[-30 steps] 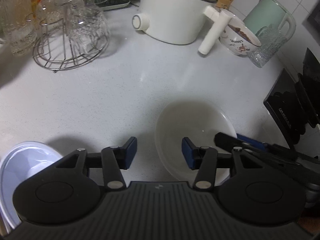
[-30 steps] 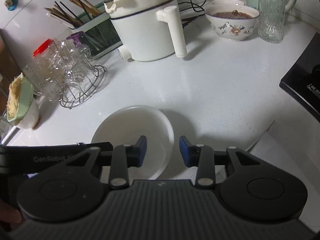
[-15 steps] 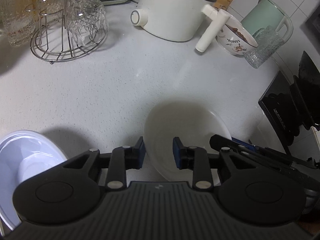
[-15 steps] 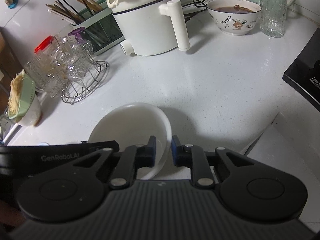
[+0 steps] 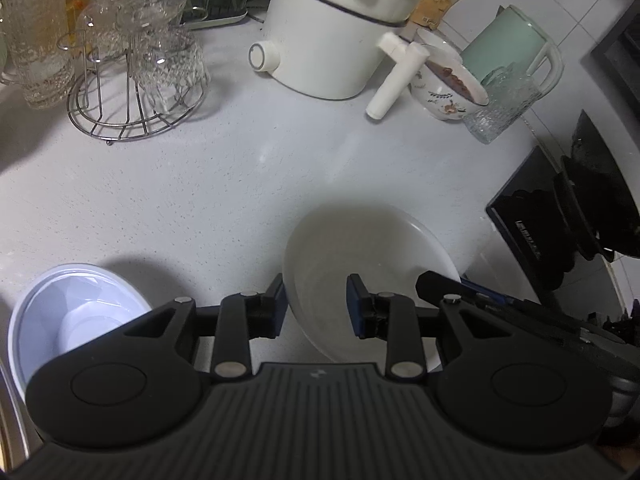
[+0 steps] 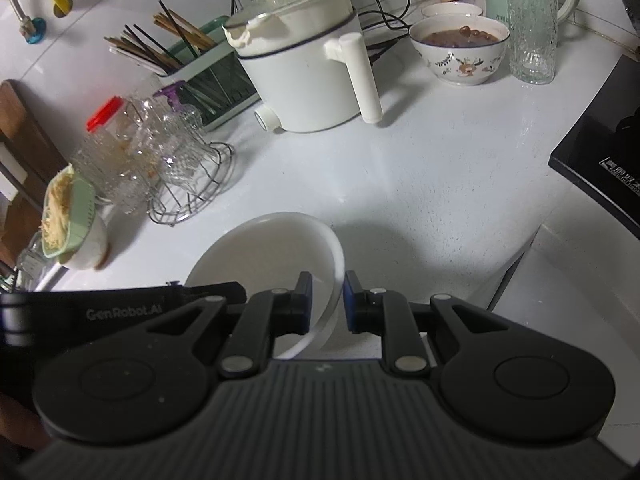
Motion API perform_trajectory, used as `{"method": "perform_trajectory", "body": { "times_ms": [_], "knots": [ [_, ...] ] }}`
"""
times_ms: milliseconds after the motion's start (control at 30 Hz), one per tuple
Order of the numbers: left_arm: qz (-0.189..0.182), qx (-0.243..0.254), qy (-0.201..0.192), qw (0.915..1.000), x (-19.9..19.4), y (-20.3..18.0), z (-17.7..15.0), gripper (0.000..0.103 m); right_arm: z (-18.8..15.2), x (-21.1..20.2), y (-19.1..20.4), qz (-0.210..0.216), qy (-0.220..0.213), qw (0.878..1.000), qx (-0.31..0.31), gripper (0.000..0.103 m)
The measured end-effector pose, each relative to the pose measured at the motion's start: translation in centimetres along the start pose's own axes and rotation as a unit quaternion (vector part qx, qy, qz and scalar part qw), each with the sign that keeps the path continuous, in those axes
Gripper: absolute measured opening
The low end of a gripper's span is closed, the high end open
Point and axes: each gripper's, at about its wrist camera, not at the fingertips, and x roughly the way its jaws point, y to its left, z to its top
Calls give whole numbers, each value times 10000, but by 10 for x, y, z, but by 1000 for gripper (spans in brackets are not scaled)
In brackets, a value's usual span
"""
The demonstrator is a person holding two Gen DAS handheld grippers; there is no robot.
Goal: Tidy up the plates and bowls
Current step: 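Carry the white bowl with both grippers toward the other white bowl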
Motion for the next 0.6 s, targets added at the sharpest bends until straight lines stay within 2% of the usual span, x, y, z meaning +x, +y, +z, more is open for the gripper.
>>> {"method": "perform_trajectory", "body": {
  "times_ms": [400, 600],
  "knots": [
    [-112, 103, -71, 9999, -43, -12, 6, 35, 18, -33, 11, 117, -129, 9998, -54, 20],
    [-31, 184, -169, 9997, -66, -9, 10, 35, 22, -44, 20, 279, -168, 9995, 31, 20]
  ]
}}
